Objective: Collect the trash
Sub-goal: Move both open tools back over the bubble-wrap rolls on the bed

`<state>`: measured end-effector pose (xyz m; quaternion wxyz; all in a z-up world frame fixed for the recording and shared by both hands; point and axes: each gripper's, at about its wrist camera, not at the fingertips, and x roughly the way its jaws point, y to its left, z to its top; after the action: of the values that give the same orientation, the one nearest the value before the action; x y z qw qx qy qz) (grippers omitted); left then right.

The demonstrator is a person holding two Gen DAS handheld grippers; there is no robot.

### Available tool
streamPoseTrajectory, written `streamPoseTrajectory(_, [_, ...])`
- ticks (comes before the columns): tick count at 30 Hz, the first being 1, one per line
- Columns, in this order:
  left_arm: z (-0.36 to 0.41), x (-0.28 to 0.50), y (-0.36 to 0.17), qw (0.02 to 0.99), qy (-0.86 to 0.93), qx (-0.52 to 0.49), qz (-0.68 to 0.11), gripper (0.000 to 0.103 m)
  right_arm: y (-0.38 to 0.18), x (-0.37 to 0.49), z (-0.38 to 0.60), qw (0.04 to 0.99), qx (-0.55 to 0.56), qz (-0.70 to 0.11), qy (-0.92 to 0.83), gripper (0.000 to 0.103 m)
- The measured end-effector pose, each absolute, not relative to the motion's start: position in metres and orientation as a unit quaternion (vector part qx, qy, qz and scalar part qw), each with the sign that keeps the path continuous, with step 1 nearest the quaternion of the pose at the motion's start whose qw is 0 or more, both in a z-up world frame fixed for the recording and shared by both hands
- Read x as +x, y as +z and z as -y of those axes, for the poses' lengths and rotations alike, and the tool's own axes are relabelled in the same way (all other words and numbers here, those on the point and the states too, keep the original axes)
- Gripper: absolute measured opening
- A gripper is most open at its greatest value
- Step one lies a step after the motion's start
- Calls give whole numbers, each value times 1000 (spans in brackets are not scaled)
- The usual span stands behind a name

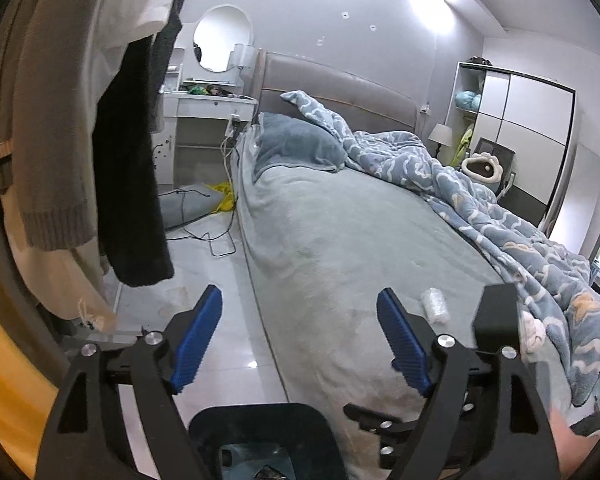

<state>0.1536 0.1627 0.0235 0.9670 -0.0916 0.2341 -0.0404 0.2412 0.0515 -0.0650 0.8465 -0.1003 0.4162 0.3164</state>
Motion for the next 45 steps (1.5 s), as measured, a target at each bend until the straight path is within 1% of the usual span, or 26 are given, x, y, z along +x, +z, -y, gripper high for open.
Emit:
streamPoseTrajectory(10, [-125,176,25,962,-71,-86,-251,90,-20,245,9,877,-116,-365,291,84])
streamPoseTrajectory(14, [-109,184,25,961,-79,-69,-256,94,-9,254,38,879,-118,-363,284,90])
streamPoseTrajectory(17, [-101,193,23,959,-86,-69,-263,95,1,260,64,891,-120,-349,263,91])
streamPoseTrajectory(22, [-85,210,15,953,-100,-68,-276,96,3,273,102,897,-106,-343,258,92])
streamPoseTrajectory(25, [-74,220,11,951,-104,-61,-285,96,1,282,117,892,-134,-338,267,96])
streamPoseTrajectory(33, [-47,246,-9,939,-119,-58,-318,96,-2,293,142,869,-194,-342,301,96])
streamPoseTrajectory(40, [-20,263,-23,930,-125,-50,-341,96,-6,300,157,856,-207,-350,321,96])
streamPoseTrajectory(45, [0,280,-35,922,-131,-41,-363,95,-14,308,168,834,-215,-372,346,96])
